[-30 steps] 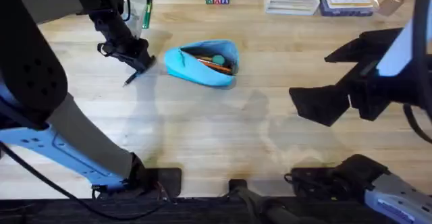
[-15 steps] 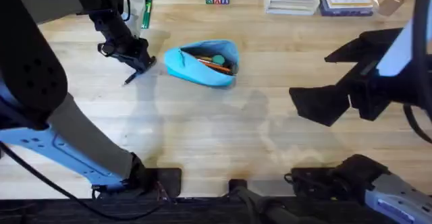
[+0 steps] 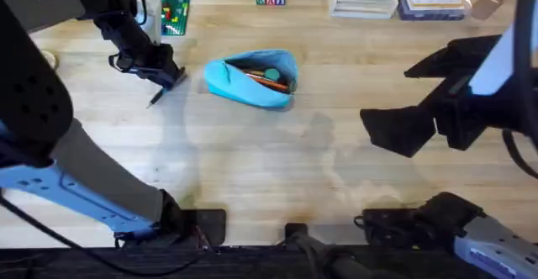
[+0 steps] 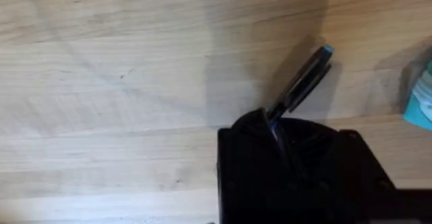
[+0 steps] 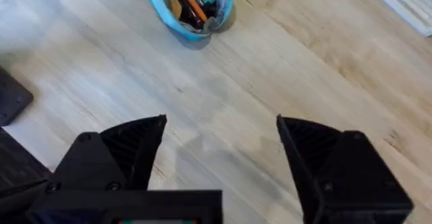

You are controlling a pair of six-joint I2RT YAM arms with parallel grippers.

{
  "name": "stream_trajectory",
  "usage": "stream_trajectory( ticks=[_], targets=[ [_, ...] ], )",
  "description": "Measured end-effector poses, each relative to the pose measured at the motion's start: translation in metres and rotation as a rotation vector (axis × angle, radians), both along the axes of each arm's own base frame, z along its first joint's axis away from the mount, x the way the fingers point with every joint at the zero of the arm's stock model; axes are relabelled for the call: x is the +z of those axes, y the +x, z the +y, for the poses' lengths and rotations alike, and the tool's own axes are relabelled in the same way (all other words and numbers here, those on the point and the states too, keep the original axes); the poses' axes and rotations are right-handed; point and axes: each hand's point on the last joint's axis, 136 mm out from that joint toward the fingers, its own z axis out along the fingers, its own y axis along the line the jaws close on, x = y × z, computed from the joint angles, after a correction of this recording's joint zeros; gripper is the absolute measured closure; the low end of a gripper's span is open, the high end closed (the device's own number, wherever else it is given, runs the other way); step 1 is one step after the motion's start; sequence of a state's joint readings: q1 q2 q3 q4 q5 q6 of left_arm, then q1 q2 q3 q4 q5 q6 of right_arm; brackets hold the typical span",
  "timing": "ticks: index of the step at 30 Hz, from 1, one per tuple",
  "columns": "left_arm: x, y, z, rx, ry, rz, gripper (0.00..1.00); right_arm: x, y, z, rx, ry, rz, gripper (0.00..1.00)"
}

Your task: Unzip the bag, pick up the pens from the table one at a time and place them inside, then zip the bag closed.

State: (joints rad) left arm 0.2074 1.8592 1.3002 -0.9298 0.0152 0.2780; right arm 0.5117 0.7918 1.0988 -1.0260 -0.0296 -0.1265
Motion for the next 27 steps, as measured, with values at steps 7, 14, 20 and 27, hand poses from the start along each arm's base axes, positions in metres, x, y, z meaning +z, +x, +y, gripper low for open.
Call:
stream_trajectory(
  ticks=[7, 14, 20, 27],
  targets=[
    [0.052, 0.004, -0.004, 0.014, -0.001, -0.146, 0.956, 0.000, 0.000, 0.000, 0.000, 0.000, 0.000, 0.003],
    [0.111, -0.004, -0.008, 0.015, 0.016, -0.301, 0.956, 0.000, 0.000, 0.000, 0.000, 0.000, 0.000, 0.003],
    [0.155, -0.017, -0.014, 0.003, 0.032, -0.419, 0.957, 0.000, 0.000, 0.000, 0.000, 0.000, 0.000, 0.004],
    [0.186, -0.025, -0.050, -0.122, 0.020, -0.519, 0.957, 0.000, 0.000, 0.000, 0.000, 0.000, 0.000, 0.003]
  ],
)
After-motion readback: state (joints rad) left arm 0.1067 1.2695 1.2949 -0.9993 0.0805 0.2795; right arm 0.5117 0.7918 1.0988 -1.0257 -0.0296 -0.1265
